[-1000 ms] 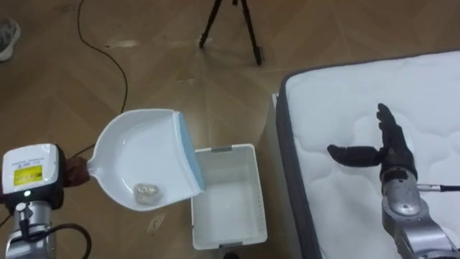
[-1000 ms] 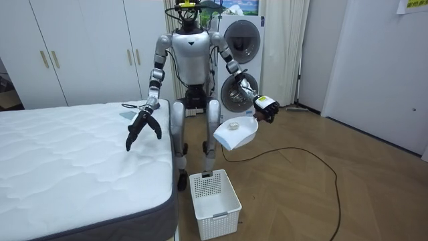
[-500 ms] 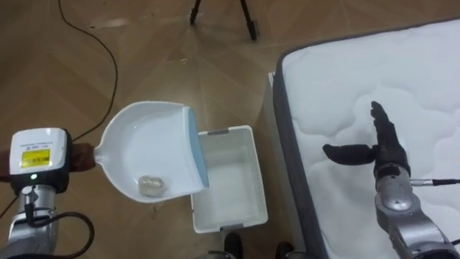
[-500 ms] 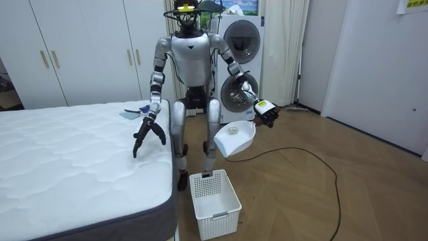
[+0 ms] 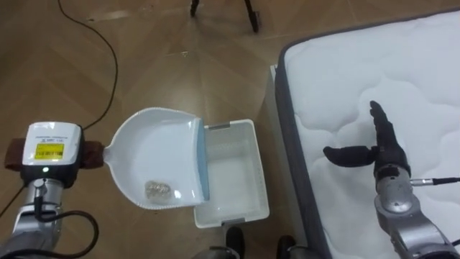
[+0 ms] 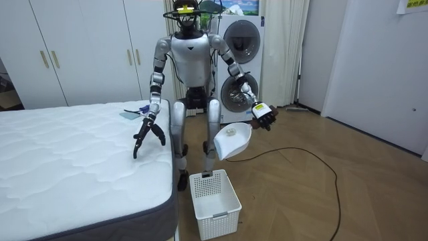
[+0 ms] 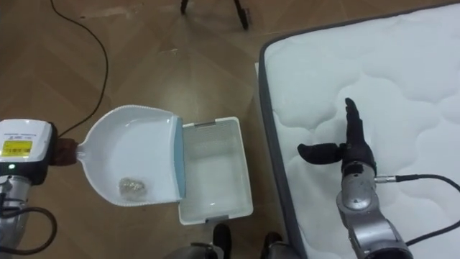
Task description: Clean bed
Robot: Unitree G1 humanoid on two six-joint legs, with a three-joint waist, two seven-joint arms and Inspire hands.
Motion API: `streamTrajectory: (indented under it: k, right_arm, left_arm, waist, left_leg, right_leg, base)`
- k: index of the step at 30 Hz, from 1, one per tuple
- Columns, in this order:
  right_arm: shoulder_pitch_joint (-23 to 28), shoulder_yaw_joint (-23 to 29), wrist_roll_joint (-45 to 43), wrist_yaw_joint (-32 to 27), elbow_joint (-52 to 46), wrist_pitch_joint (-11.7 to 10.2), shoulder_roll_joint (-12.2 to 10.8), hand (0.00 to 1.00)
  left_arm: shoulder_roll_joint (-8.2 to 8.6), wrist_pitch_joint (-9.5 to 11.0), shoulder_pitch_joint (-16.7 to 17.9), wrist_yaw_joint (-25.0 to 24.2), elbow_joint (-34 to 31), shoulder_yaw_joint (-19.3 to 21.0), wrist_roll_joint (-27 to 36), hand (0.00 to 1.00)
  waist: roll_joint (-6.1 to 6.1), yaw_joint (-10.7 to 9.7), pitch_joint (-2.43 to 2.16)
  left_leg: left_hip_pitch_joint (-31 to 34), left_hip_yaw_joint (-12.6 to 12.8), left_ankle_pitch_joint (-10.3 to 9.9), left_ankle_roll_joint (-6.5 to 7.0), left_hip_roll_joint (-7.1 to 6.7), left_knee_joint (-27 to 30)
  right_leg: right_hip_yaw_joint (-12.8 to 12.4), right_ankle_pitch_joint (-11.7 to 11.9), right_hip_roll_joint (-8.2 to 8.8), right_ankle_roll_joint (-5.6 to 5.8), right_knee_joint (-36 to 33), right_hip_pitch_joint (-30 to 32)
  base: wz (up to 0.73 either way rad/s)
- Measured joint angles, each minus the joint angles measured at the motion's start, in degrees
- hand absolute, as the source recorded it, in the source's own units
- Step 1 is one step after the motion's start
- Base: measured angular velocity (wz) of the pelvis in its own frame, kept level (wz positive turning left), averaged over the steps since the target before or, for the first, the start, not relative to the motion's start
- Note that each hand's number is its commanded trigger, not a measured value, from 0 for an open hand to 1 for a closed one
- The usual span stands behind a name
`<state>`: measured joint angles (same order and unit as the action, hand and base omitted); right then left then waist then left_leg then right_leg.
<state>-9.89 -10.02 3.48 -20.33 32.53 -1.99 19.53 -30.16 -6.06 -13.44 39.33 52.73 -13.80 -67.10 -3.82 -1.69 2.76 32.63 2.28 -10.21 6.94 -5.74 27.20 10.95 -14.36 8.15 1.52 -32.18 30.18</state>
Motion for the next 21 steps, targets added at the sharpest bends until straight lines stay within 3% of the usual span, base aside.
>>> streamTrajectory:
  k: [6,21]
  right_arm:
    - [0.15,0.01,-0.73,0.54,-1.57,0.0,0.02,0.0]
    - [0.19,0.03,-1.52,0.52,-1.93,-0.01,0.02,0.0]
  left_arm:
    - [-0.55,-0.21,0.01,-0.52,-0.17,0.02,-3.5,1.0]
    - [-1.05,-0.77,0.01,-1.26,-0.35,0.04,-3.87,1.0]
  waist:
    - [-0.01,-0.17,-0.02]
    - [-0.3,-0.3,-0.16]
  left_leg:
    - [-0.08,0.55,0.08,0.13,-0.26,0.1]
    - [-0.26,0.55,0.22,0.29,-0.26,0.26]
  right_leg:
    - [0.14,-0.25,0.81,0.06,-1.6,0.8]
    - [0.13,-0.25,0.73,0.05,-1.46,0.49]
  base:
    - [-0.03]
    - [0.0]
